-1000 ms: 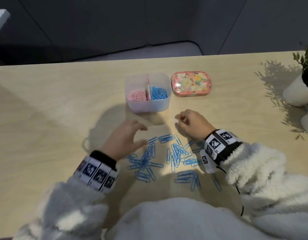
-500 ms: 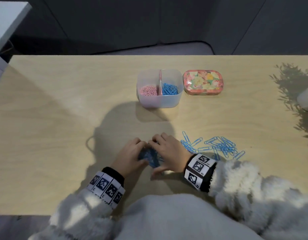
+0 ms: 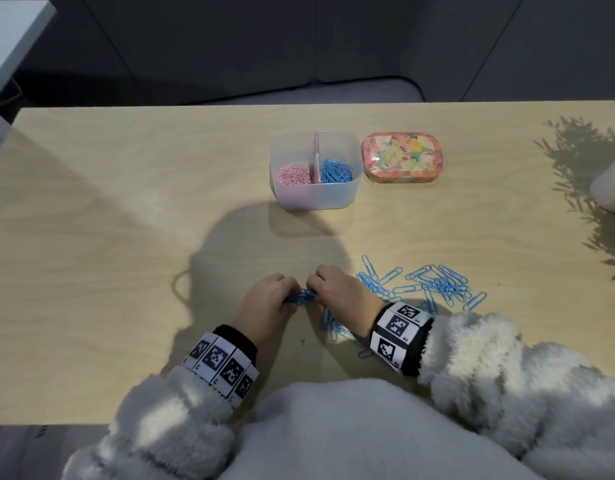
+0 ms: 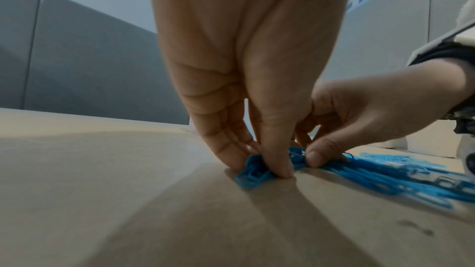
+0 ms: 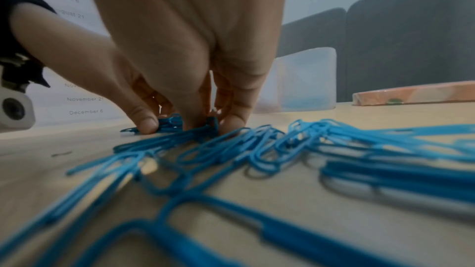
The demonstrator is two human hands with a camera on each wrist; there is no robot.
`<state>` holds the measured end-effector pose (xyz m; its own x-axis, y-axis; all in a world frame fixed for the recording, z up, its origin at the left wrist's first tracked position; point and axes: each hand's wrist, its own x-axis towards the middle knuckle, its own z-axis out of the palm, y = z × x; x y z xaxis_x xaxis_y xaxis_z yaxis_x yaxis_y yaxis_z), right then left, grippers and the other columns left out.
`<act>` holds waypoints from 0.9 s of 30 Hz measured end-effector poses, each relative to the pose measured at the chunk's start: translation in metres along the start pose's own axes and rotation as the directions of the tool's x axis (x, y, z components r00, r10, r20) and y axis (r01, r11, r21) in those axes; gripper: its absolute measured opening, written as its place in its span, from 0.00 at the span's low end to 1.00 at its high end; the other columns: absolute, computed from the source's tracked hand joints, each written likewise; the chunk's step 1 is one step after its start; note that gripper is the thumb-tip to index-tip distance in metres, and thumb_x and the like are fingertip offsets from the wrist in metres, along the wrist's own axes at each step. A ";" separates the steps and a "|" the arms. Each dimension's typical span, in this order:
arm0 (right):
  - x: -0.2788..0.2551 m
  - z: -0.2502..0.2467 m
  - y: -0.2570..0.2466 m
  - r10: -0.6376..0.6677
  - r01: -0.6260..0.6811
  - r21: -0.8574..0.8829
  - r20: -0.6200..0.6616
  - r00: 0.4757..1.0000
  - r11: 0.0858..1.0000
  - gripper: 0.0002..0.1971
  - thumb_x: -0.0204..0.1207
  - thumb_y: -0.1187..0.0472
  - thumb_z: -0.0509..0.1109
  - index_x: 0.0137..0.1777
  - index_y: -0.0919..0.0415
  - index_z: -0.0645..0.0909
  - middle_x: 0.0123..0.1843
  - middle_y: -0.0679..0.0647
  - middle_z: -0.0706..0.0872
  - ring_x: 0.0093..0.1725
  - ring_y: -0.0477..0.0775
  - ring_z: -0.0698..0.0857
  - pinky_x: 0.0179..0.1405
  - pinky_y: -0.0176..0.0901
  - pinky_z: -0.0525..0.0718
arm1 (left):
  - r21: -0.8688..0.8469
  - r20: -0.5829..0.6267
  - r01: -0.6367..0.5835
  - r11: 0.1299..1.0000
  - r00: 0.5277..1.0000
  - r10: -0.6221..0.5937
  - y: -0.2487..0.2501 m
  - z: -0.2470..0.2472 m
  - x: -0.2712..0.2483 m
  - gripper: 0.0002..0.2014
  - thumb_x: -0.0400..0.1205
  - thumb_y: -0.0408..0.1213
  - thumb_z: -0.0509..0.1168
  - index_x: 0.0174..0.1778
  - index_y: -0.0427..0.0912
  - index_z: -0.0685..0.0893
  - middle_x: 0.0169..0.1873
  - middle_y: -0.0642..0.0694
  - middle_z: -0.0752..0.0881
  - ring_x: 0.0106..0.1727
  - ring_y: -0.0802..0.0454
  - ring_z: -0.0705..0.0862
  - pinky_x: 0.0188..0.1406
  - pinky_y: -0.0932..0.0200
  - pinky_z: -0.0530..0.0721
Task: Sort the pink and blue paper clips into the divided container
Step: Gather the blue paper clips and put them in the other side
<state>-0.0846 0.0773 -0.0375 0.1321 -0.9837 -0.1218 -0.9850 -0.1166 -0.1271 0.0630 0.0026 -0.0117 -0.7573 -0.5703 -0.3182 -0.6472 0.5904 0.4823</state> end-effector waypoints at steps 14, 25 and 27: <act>0.014 -0.069 0.071 0.264 -0.192 0.375 -0.153 0.952 0.907 0.09 0.78 0.68 0.63 0.53 0.67 0.84 0.48 0.67 0.86 0.50 0.66 0.82 0.51 0.51 0.75 | 0.037 0.074 -0.016 0.999 0.997 0.014 -0.006 -0.018 0.013 0.11 0.74 0.34 0.68 0.52 0.39 0.85 0.47 0.41 0.86 0.49 0.46 0.83 0.43 0.64 0.70; 0.085 -0.123 0.105 0.536 -0.395 0.541 -0.126 0.835 0.742 0.13 0.77 0.68 0.61 0.53 0.76 0.83 0.58 0.71 0.86 0.59 0.68 0.83 0.60 0.54 0.80 | -0.114 -0.117 -0.150 0.982 0.984 0.137 0.030 -0.061 0.063 0.07 0.74 0.29 0.67 0.45 0.36 0.87 0.42 0.38 0.89 0.43 0.45 0.84 0.47 0.54 0.81; 0.075 -0.124 0.107 0.534 -0.361 0.570 -0.168 0.828 0.738 0.14 0.77 0.68 0.59 0.54 0.72 0.85 0.58 0.65 0.88 0.59 0.64 0.83 0.61 0.48 0.79 | -0.153 -0.251 -0.179 0.972 0.958 0.137 0.043 -0.077 0.083 0.08 0.73 0.28 0.67 0.46 0.36 0.88 0.43 0.40 0.90 0.44 0.47 0.84 0.50 0.54 0.82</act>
<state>-0.1934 -0.0255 0.0619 -0.4356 -0.9001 -0.0032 -0.7118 0.3466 -0.6109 -0.0210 -0.0635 0.0450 -0.7925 -0.6089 -0.0341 -0.4803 0.5887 0.6502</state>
